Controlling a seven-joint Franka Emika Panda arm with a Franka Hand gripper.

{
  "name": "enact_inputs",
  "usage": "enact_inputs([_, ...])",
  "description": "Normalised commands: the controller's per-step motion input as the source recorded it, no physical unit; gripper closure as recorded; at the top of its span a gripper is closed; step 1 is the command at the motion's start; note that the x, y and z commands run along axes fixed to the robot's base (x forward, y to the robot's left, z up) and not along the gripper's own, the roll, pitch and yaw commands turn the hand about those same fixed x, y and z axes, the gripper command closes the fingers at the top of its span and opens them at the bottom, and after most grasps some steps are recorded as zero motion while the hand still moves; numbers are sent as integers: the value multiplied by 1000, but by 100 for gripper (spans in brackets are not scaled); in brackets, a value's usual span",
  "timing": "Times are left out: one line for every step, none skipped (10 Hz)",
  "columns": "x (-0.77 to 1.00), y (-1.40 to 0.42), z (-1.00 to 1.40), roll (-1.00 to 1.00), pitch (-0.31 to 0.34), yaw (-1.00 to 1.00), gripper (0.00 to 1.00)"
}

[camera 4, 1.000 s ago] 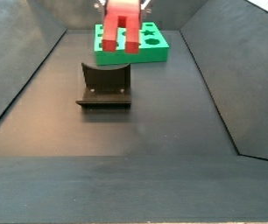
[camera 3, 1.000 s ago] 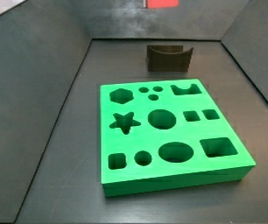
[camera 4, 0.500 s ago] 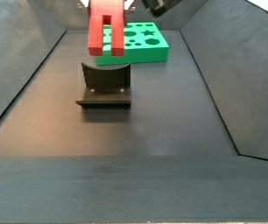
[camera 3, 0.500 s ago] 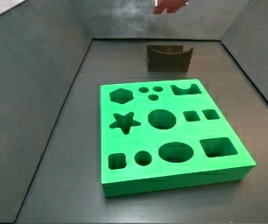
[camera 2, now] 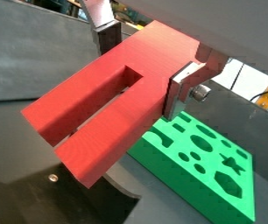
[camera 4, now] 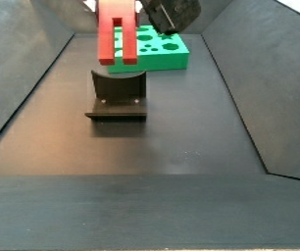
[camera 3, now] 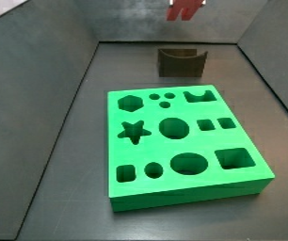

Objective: Pick up the double-square object. Move up. Place the double-square object on the fixture. Regrasp the double-square object. Move to above the board. Insert the double-square object.
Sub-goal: Place the double-square object on the fixture.

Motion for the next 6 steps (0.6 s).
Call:
enact_inputs([132, 135, -1000, -1000, 196, -115, 100])
enact_inputs([149, 141, -1000, -970, 212, -159, 100])
enact_inputs([160, 138, -1000, -819, 185, -179, 100])
enact_inputs([164, 143, -1000, -661, 142, -194, 100])
enact_inputs([171, 147, -1000, -444, 88, -205, 100])
enact_inputs([186, 145, -1000, -297, 56, -199, 100])
